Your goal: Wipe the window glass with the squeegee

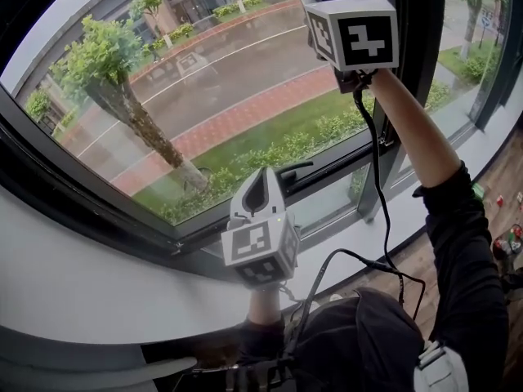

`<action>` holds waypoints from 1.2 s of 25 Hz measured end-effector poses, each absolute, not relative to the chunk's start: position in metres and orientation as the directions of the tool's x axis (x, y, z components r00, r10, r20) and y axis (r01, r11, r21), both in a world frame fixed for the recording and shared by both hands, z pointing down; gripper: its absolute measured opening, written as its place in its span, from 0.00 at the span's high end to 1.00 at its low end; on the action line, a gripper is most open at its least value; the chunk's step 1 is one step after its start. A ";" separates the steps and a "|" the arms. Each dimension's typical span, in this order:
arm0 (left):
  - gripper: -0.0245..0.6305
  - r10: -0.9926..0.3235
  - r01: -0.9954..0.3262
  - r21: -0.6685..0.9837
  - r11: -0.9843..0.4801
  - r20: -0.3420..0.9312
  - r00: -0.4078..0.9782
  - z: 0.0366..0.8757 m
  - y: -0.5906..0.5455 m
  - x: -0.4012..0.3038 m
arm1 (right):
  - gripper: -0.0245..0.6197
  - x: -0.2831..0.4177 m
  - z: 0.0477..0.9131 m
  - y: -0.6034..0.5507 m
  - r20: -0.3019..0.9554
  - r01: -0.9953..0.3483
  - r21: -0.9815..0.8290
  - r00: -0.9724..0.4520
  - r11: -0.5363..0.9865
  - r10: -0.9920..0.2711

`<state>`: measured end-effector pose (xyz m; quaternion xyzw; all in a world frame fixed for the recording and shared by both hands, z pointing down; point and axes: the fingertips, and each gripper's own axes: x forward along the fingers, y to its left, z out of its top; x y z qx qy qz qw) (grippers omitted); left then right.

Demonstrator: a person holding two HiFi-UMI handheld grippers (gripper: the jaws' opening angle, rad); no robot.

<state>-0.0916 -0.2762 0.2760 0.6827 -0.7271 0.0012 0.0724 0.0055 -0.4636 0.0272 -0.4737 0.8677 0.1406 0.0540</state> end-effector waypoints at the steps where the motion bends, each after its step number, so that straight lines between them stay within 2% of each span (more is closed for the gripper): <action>1: 0.96 -0.992 -0.993 0.097 0.068 0.110 -0.058 0.277 -0.276 -0.091 | 0.82 0.006 0.030 -0.464 -0.223 -0.837 0.194 -0.545 0.511 -0.808; 30: 0.96 -0.984 -0.990 0.128 0.060 0.173 -0.037 0.307 -0.275 -0.078 | 0.82 0.019 0.144 -0.473 -0.055 -0.838 0.230 -0.519 0.495 -0.853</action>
